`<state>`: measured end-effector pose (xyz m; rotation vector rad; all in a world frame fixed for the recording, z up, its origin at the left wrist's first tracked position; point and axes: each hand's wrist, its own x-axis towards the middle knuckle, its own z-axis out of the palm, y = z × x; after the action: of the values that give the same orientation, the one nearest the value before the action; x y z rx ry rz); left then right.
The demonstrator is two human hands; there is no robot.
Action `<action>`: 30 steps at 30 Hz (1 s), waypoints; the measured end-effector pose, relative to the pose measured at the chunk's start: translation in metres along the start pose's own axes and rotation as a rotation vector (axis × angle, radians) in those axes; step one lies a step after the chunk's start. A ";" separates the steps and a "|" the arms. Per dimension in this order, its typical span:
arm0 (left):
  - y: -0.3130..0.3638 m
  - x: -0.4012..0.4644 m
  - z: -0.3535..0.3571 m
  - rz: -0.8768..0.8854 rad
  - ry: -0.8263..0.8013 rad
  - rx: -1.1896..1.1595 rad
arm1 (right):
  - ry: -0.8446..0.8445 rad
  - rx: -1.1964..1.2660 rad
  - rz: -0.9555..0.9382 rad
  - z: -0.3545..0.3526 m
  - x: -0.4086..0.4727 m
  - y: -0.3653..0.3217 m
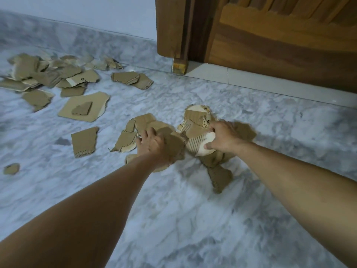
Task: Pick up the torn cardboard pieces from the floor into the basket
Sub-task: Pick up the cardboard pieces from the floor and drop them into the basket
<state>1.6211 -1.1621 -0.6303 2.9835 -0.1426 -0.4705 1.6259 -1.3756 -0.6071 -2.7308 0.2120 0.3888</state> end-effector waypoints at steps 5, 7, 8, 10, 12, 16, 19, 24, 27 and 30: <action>-0.018 0.013 -0.008 -0.144 -0.017 -0.184 | -0.070 0.026 0.112 -0.007 0.026 -0.004; -0.030 0.021 -0.013 -0.260 -0.075 -0.230 | -0.190 0.062 0.164 -0.009 0.036 -0.004; -0.036 0.024 -0.015 -0.314 -0.115 -0.247 | -0.232 0.049 0.161 -0.009 0.040 -0.004; -0.041 0.028 -0.014 -0.355 -0.164 -0.249 | -0.259 -0.036 0.136 -0.005 0.043 -0.005; -0.038 0.025 -0.012 -0.334 -0.156 -0.181 | -0.217 -0.084 0.123 0.001 0.044 -0.006; -0.032 0.023 -0.009 -0.270 -0.076 -0.208 | -0.153 0.014 0.095 0.010 0.044 -0.007; -0.029 0.023 -0.005 -0.222 -0.103 -0.380 | -0.120 0.142 0.090 0.009 0.043 -0.007; -0.026 0.018 -0.008 -0.212 -0.099 -0.473 | -0.104 0.314 0.110 0.007 0.038 -0.007; -0.026 0.015 -0.004 -0.226 -0.115 -0.537 | -0.135 0.422 0.094 0.007 0.035 -0.006; -0.029 0.009 -0.008 -0.262 -0.103 -0.633 | -0.185 0.501 0.051 -0.004 0.029 -0.013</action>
<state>1.6339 -1.1337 -0.6294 2.3607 0.3315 -0.5673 1.6573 -1.3676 -0.6082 -2.1887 0.2861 0.5208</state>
